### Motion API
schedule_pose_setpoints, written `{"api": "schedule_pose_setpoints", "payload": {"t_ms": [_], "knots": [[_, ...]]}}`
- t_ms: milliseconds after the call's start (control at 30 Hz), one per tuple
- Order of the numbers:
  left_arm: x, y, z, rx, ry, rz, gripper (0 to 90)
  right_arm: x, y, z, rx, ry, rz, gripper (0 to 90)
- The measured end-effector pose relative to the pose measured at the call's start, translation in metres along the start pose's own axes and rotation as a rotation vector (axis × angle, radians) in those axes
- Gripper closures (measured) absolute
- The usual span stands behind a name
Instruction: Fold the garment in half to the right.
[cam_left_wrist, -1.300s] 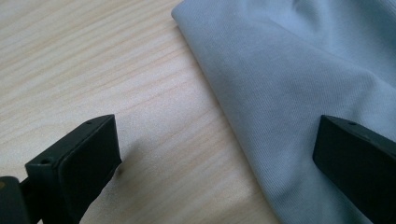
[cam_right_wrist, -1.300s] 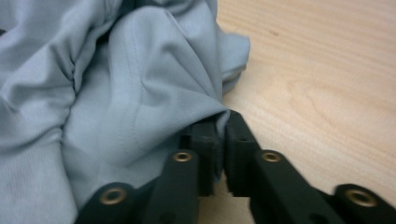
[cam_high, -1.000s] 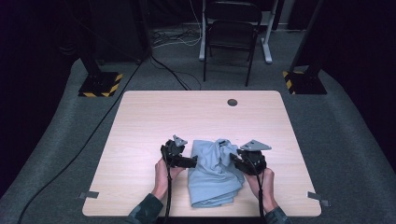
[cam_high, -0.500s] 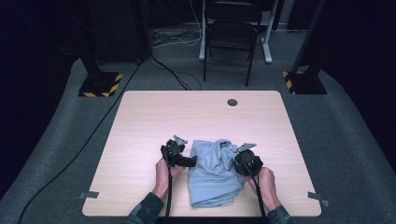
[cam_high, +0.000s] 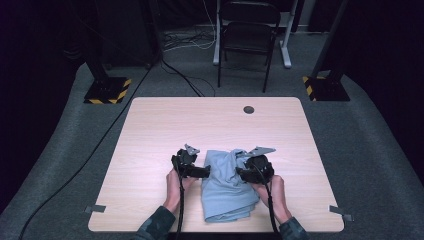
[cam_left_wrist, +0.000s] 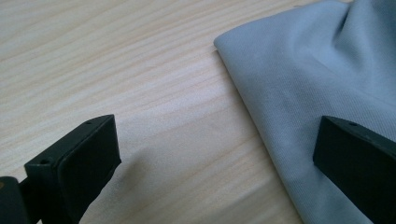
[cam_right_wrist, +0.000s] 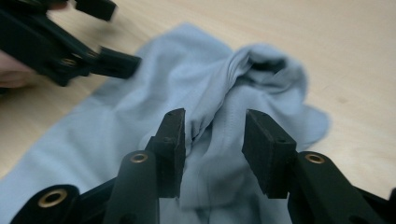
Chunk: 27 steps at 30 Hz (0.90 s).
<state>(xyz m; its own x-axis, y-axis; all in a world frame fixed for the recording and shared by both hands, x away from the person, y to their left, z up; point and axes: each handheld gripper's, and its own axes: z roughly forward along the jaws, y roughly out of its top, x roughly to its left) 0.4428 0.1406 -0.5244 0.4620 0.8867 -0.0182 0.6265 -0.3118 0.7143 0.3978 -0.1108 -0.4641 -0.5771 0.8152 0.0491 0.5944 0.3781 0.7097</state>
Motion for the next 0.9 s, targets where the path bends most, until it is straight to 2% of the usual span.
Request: {"api": "schedule_pose_setpoints", "payload": {"t_ms": [100,133,200,233,267,300,333,400,467,500,533,600,700,767,900], "knots": [[0.0,0.0,0.001,0.001,0.002,0.001,0.0,-0.008,-0.002,0.024,0.024,0.054,0.068,55.8],[0.0,0.0,0.002,0.002,0.002,0.001,0.0,-0.008,-0.003,0.028,0.024,0.064,0.078,55.9],[-0.001,-0.001,0.004,0.011,0.001,0.002,0.0,-0.008,-0.002,0.036,0.03,0.053,0.078,61.3],[-0.001,-0.001,0.004,0.011,0.001,0.002,0.0,-0.008,-0.002,0.036,0.03,0.053,0.078,61.3],[-0.003,-0.001,0.006,0.014,0.005,0.003,0.0,-0.007,-0.004,0.044,0.033,0.042,0.072,75.4],[-0.003,-0.001,0.006,0.014,0.005,0.003,0.0,-0.007,-0.004,0.044,0.033,0.042,0.072,75.4],[-0.004,0.0,0.005,0.017,0.018,0.02,0.0,-0.008,-0.007,0.047,0.019,0.011,0.063,84.8],[-0.004,-0.001,0.005,0.019,0.02,0.02,0.0,-0.012,-0.01,0.045,0.004,0.006,0.083,86.2],[-0.003,-0.001,0.005,0.019,0.019,0.017,0.0,-0.014,-0.013,0.036,-0.029,-0.038,0.076,86.6],[-0.003,-0.001,0.005,0.019,0.019,0.017,0.0,-0.014,-0.013,0.036,-0.029,-0.038,0.076,86.6],[-0.004,-0.001,0.005,0.02,0.021,0.018,0.0,-0.018,-0.015,0.02,-0.069,-0.077,0.071,86.8],[-0.004,-0.001,0.005,0.02,0.02,0.016,0.0,-0.024,-0.017,0.012,-0.076,-0.087,0.083,86.9],[-0.005,-0.001,0.005,0.021,0.018,0.017,0.0,-0.03,-0.024,0.013,-0.049,-0.096,0.095,86.8],[-0.005,-0.001,0.005,0.021,0.017,0.018,0.0,-0.033,-0.032,0.027,-0.001,-0.117,0.076,86.4],[-0.004,0.0,0.004,0.019,-0.001,0.023,0.0,-0.034,-0.028,0.027,0.007,-0.092,0.081,80.4]]}}
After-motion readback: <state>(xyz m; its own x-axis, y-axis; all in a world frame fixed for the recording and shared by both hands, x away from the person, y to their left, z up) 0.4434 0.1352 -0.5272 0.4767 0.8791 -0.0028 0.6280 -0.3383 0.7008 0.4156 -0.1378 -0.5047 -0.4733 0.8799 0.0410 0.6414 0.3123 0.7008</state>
